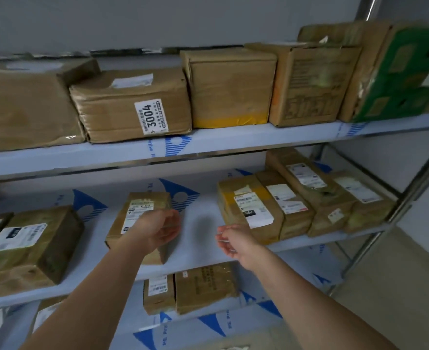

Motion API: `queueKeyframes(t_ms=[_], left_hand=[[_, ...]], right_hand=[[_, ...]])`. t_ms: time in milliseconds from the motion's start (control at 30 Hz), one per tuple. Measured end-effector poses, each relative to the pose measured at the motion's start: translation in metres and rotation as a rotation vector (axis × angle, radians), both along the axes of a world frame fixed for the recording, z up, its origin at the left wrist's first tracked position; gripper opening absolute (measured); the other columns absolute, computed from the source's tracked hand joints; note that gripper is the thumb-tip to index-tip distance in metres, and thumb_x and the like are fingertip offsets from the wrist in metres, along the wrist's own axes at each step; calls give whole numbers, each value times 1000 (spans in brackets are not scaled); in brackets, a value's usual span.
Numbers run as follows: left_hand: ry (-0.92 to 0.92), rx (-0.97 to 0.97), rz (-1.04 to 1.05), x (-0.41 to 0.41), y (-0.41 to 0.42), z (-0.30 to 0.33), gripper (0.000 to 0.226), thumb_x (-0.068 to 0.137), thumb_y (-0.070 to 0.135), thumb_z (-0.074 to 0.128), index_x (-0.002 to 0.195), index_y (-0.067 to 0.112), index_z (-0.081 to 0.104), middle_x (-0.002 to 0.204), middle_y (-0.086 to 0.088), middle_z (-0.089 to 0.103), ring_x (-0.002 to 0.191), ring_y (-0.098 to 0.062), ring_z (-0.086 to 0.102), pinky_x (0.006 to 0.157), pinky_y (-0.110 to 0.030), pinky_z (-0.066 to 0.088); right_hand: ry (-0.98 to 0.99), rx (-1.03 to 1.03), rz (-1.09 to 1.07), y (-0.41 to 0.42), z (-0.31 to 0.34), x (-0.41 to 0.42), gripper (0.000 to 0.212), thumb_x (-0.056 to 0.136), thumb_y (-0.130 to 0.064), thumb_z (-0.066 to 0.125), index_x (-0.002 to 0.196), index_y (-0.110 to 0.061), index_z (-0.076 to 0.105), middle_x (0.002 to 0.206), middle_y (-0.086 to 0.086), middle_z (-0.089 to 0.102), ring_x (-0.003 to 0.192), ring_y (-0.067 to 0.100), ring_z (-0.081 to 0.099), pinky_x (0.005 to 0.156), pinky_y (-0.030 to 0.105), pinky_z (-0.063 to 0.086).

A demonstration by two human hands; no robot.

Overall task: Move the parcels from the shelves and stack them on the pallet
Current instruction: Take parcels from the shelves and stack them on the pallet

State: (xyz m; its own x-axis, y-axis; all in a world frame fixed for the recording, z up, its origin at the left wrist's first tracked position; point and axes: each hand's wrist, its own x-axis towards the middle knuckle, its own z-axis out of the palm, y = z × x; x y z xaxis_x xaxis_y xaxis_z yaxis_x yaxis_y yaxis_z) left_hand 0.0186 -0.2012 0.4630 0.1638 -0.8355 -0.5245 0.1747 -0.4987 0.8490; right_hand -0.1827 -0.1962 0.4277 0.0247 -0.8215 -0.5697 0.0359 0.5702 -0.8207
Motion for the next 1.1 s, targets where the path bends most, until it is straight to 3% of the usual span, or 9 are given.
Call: queueKeyframes(t_ms=[267, 367, 533, 600, 700, 800, 933, 1000, 1100], left_hand=[[-17, 189, -261, 10, 36, -85, 21, 100, 20, 52, 113, 11, 65, 112, -6, 71, 100, -26, 68, 75, -32, 52], [22, 284, -299, 21, 59, -129, 19, 101, 23, 53, 105, 12, 68, 105, -5, 72, 95, -26, 67, 83, -35, 52], [52, 368, -99, 38, 81, -198, 18, 98, 21, 57, 109, 12, 67, 117, -7, 71, 110, -31, 67, 94, -40, 51], [87, 377, 32, 41, 84, -225, 16, 96, 21, 60, 109, 14, 66, 119, -6, 70, 109, -28, 67, 89, -36, 51], [131, 373, 190, 40, 87, -268, 22, 97, 23, 59, 116, 13, 63, 124, -5, 67, 110, -26, 65, 87, -34, 51], [150, 386, 264, 30, 88, -309, 31, 98, 23, 58, 127, 12, 57, 128, -3, 62, 114, -24, 61, 95, -37, 49], [147, 400, 335, 15, 85, -358, 27, 99, 22, 56, 125, 14, 55, 132, -1, 57, 117, -24, 59, 97, -38, 48], [171, 411, 364, 7, 85, -379, 27, 99, 21, 56, 126, 14, 56, 132, -2, 58, 117, -25, 60, 94, -38, 49], [228, 420, 377, -3, 90, -404, 19, 99, 19, 55, 117, 16, 59, 131, -4, 60, 114, -27, 62, 96, -40, 50]], right_hand=[[86, 240, 179, 15, -76, 23, 21, 101, -7, 42, 91, -15, 59, 79, 1, 63, 66, 10, 56, 62, 19, 46], [112, 322, 258, 23, -122, 34, 24, 101, -7, 41, 88, -17, 58, 78, 2, 61, 65, 10, 54, 60, 19, 42], [122, 458, 288, 29, -198, 38, 21, 100, -4, 44, 86, -12, 57, 77, 6, 58, 64, 13, 53, 58, 21, 39], [168, 496, 291, 23, -230, 35, 17, 99, -5, 46, 91, -14, 58, 80, 6, 59, 66, 13, 53, 57, 21, 43], [254, 479, 258, 4, -283, 28, 14, 99, -9, 46, 107, -17, 55, 88, 5, 55, 66, 12, 50, 45, 18, 47], [338, 431, 211, -17, -329, 18, 20, 99, -16, 52, 118, -19, 51, 109, 4, 51, 80, 14, 50, 56, 24, 46], [400, 406, 109, -44, -392, 4, 52, 92, -31, 62, 137, -19, 40, 135, 4, 41, 111, 22, 48, 79, 34, 49], [426, 427, 82, -55, -422, -1, 60, 89, -38, 63, 137, -16, 34, 138, 6, 40, 121, 27, 47, 91, 38, 53], [339, 427, -21, -65, -451, -4, 67, 85, -49, 66, 135, -19, 33, 128, 7, 42, 110, 29, 54, 89, 42, 56]])
